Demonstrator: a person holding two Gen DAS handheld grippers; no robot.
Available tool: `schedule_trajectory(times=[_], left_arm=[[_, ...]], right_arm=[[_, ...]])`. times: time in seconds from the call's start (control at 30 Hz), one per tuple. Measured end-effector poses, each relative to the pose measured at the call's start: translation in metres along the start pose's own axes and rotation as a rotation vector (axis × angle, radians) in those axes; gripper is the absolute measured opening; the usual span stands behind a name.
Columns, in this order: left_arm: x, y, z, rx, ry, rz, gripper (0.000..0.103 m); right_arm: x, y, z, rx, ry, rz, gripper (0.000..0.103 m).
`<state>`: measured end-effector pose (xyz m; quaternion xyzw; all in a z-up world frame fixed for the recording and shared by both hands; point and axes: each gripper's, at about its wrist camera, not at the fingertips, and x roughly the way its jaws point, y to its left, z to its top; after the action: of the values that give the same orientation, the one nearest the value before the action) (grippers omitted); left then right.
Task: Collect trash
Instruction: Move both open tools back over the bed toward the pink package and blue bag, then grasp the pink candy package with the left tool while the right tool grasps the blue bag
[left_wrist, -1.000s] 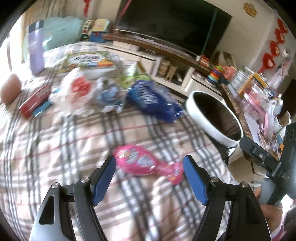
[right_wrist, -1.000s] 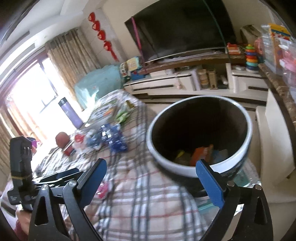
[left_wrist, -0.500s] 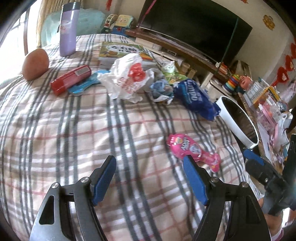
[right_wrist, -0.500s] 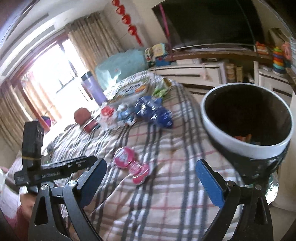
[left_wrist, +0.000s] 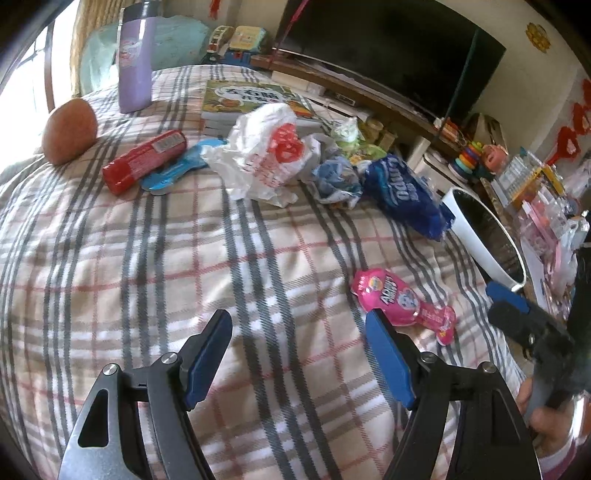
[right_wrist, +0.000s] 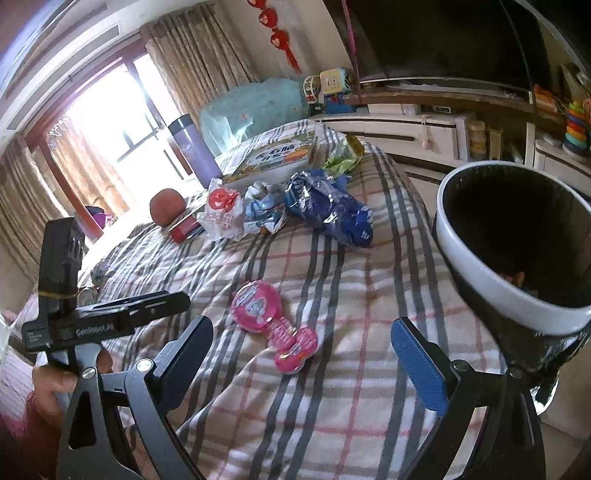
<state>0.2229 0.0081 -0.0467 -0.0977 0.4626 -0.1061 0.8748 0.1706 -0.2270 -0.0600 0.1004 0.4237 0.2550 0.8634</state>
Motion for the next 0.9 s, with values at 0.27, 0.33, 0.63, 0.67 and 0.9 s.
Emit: schedule_trajectory(times=[0.27,0.33,0.63,0.67,0.9], left_arm=[[0.012,-0.029,-0.002,0.065,0.064,-0.076,0.074],[0.019,-0.041,-0.002,0.049,0.092,-0.132,0.074],[0.055,-0.088,0.007,0.103,0.067,-0.013,0.082],[0.057,-0.093,0.006,0.125,0.054,0.017,0.081],[0.060,-0.089,0.004,0.221,0.035,0.077,0.047]], right_arm=[[-0.002,-0.017,0.019,0.022,-0.029,0.009,0.098],[-0.006,-0.023,0.023,0.037,-0.050,0.010,0.098],[-0.036,-0.049,0.029,0.094,-0.158,-0.045,0.098],[-0.039,-0.052,0.028,0.101,-0.167,-0.049,0.098],[-0.039,-0.064,0.029,0.132,-0.173,-0.048,0.098]])
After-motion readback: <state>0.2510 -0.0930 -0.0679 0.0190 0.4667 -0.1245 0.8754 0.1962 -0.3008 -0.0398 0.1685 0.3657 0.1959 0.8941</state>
